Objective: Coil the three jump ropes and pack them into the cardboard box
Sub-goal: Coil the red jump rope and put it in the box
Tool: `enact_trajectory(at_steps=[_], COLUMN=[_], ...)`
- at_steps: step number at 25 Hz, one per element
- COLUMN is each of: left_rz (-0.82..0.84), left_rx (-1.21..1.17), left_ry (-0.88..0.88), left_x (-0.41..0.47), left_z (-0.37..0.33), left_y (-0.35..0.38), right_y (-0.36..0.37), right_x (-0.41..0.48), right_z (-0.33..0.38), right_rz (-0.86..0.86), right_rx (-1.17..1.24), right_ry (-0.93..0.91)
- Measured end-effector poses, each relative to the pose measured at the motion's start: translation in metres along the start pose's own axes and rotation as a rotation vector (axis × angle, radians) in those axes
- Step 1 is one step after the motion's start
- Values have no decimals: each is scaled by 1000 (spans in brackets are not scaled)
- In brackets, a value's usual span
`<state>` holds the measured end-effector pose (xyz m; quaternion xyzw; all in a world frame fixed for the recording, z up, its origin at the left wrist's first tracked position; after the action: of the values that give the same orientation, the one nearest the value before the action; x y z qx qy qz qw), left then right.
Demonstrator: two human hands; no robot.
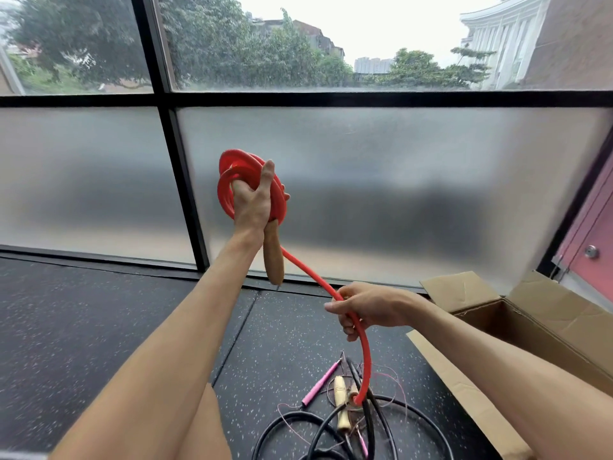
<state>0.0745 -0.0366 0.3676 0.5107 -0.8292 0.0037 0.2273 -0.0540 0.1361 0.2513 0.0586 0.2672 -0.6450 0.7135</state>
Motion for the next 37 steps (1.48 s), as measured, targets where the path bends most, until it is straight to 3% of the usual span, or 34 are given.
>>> enact_trajectory(at_steps=[3,9,13,17,20,23,29,33,37], left_rz=[-52,135,322,451,539,667,918,971,1192], left_rx=[200,899,1189,1292,1216,1028,404,279,172], left_ry=[107,221,147,53,-24,-117,-452,-577,-645], left_x=[2,-3,-11,-16,-15,-12,-39,-49,-56], left_z=[7,29,40,52,57,57,43,32,24], left_y=[-6,-5,8,19,23,21,27,31,38], right_y=[-6,-4,-24,-29,-36,-49,-57,-59,-59], right_x=[-4,-11,-20,-34,-42,-49,-55,-61,-65], right_z=[8,26,39,43,47,47,49,54,56], right_rz=[-105,-225,-646,-952,-1081,-1105,-1087,-1064,-1021], right_rx=[-51,-165,-657,-920,-1112,-1138,-1049,-925,-786], right_ry=[16,10,7,-215,-345,-440,-560,-595,-639])
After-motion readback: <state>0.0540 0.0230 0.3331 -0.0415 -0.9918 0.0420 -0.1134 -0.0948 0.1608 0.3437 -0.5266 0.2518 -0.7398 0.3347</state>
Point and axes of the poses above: each hand's wrist, its own x-axis towards the middle knuckle, its own y-axis out of the palm, z = x × y, the point moved 3 cm from there along x, towards the middle knuckle, and after that the axes turned 8 degrees about z, right-handed, at the moved point
